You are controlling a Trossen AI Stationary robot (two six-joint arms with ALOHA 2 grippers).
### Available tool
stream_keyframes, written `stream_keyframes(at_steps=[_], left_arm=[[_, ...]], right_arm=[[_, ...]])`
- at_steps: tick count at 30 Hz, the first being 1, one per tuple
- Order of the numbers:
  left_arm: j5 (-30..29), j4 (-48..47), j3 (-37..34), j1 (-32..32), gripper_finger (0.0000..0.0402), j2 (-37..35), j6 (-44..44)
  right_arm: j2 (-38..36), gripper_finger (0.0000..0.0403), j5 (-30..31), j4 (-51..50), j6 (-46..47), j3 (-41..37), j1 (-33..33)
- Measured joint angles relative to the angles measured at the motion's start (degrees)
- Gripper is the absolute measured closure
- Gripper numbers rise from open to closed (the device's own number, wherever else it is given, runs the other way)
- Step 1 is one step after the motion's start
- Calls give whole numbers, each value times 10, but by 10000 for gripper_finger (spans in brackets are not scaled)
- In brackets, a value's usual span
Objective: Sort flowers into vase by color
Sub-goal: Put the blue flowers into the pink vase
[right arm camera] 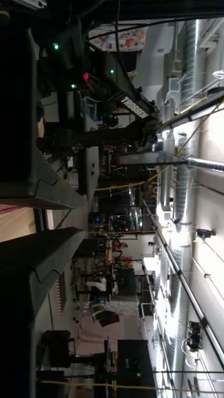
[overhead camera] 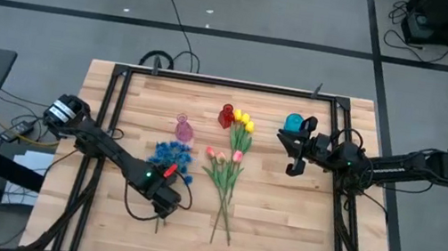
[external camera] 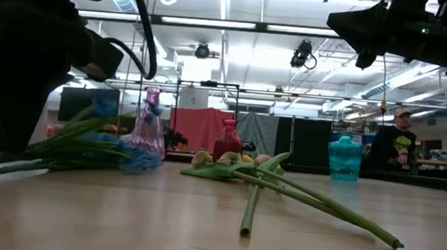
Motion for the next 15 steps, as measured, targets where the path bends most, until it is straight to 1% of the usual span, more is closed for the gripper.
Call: stream_keyframes(at_steps=[10, 12, 15], left_arm=[[-1, 5, 0, 2, 219, -54, -13], [-14, 11, 0, 2, 219, -54, -21], [-19, 21, 0, 2, 219, -47, -30]], right_arm=[[0, 329, 0, 1, 0, 0, 0], [0, 329, 0, 1, 0, 0, 0], [0, 329, 0, 1, 1, 0, 0]])
